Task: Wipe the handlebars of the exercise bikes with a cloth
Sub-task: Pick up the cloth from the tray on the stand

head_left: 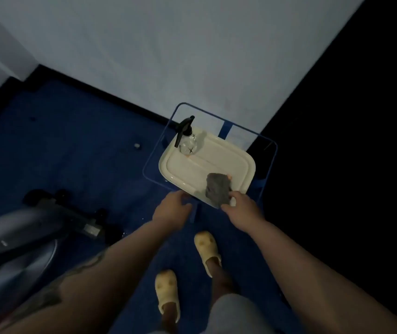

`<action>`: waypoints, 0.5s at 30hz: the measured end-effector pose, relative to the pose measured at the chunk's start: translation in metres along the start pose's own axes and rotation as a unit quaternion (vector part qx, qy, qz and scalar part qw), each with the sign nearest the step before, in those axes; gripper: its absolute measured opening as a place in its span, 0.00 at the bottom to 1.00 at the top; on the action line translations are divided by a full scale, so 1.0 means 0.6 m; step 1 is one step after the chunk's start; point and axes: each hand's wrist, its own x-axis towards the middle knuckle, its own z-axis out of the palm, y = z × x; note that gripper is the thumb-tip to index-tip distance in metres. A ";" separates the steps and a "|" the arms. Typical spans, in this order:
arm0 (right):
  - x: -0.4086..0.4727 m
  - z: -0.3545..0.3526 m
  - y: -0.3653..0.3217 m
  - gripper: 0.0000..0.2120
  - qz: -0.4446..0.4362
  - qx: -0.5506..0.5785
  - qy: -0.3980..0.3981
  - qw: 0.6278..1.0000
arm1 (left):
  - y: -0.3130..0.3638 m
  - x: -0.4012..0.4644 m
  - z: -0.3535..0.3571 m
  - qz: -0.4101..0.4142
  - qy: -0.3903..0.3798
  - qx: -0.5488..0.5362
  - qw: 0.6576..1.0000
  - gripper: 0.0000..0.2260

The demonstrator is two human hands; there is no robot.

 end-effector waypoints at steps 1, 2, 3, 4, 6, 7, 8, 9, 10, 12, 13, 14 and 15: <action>0.015 -0.003 0.000 0.23 0.008 -0.004 -0.003 1.000 | -0.001 0.010 0.002 -0.018 -0.001 -0.004 1.000 0.16; 0.034 -0.004 0.002 0.24 0.013 -0.008 -0.004 1.000 | -0.004 0.021 0.007 -0.032 0.003 -0.014 0.999 0.16; 0.051 -0.002 0.005 0.24 0.015 -0.013 -0.006 1.000 | -0.005 0.027 0.012 -0.044 0.001 -0.020 0.999 0.16; 0.066 -0.001 0.004 0.24 0.011 -0.018 -0.008 1.000 | -0.009 0.034 0.017 -0.054 0.001 -0.024 0.998 0.16; 0.097 0.008 0.001 0.24 0.000 -0.029 0.002 1.000 | -0.011 0.052 0.028 -0.058 0.007 -0.034 0.998 0.16; 0.113 0.013 0.001 0.24 -0.006 -0.034 0.010 0.999 | -0.012 0.062 0.033 -0.057 0.014 -0.041 0.997 0.16; 0.127 0.020 0.000 0.25 -0.014 -0.039 0.018 0.999 | -0.012 0.071 0.037 -0.052 0.021 -0.050 0.997 0.17; 0.139 0.027 0.001 0.26 -0.019 -0.050 0.019 0.998 | -0.014 0.080 0.042 -0.050 0.026 -0.057 0.997 0.17; 0.151 0.035 0.002 0.26 -0.027 -0.064 0.016 0.997 | -0.017 0.088 0.047 -0.048 0.034 -0.063 0.996 0.17; 0.169 0.051 0.004 0.28 -0.034 -0.103 0.013 0.994 | -0.023 0.099 0.055 -0.053 0.048 -0.072 0.995 0.16; 0.175 0.057 0.005 0.28 -0.037 -0.118 0.026 0.992 | -0.028 0.101 0.060 -0.055 0.053 -0.076 0.994 0.16; 0.181 0.063 0.007 0.28 -0.042 -0.127 0.048 0.990 | -0.033 0.101 0.064 -0.054 0.058 -0.079 0.994 0.17; 0.184 0.068 0.009 0.28 -0.046 -0.133 0.075 0.987 | -0.038 0.099 0.069 -0.049 0.068 -0.081 0.993 0.17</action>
